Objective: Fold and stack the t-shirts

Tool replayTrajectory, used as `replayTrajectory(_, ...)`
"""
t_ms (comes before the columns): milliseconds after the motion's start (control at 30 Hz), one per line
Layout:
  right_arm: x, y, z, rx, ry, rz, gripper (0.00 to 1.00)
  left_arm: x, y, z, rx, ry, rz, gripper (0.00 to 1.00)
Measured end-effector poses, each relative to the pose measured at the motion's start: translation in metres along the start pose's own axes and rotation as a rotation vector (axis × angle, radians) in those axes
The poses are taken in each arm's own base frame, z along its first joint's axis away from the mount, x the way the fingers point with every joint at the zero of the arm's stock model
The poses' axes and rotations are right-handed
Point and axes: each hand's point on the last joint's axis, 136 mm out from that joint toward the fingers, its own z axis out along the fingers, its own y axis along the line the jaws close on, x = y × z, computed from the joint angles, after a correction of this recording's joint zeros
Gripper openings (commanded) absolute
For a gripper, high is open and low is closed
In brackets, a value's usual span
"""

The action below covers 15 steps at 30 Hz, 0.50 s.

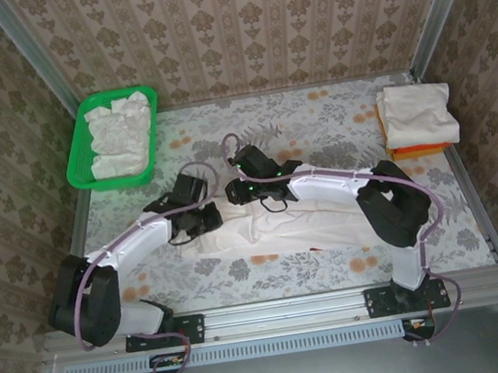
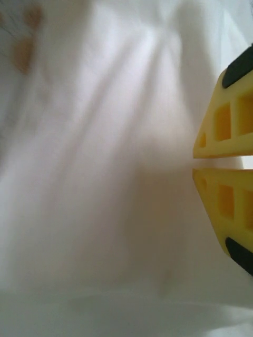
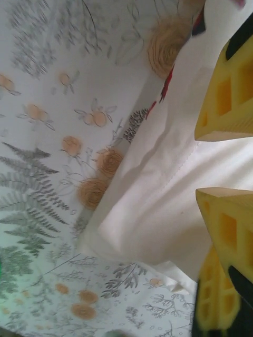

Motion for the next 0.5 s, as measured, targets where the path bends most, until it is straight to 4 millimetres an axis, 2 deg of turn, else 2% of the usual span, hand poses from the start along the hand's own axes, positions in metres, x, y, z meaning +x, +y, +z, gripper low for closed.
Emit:
replayTrajectory(100, 0.016, 0.001, 0.022, -0.031, 0.077, 0.01, 0.26, 0.025, 0.016, 0.012, -0.026, 0.052, -0.049, 0.09)
replayTrajectory(233, 0.036, -0.007, 0.043, -0.023, 0.159, 0.027, 0.25, 0.032, 0.023, 0.021, -0.034, 0.061, -0.08, 0.09)
replayTrajectory(367, 0.042, -0.021, 0.054, 0.004, 0.203, 0.051, 0.24, 0.019, 0.016, 0.03, -0.016, 0.06, -0.083, 0.11)
replayTrajectory(433, 0.035, -0.028, 0.052, 0.012, 0.196, 0.067, 0.24, 0.006, 0.009, 0.035, -0.007, 0.061, -0.072, 0.13)
replayTrajectory(500, 0.024, -0.046, 0.051, 0.035, 0.181, 0.103, 0.24, -0.017, 0.004, 0.043, 0.0, 0.056, -0.053, 0.13)
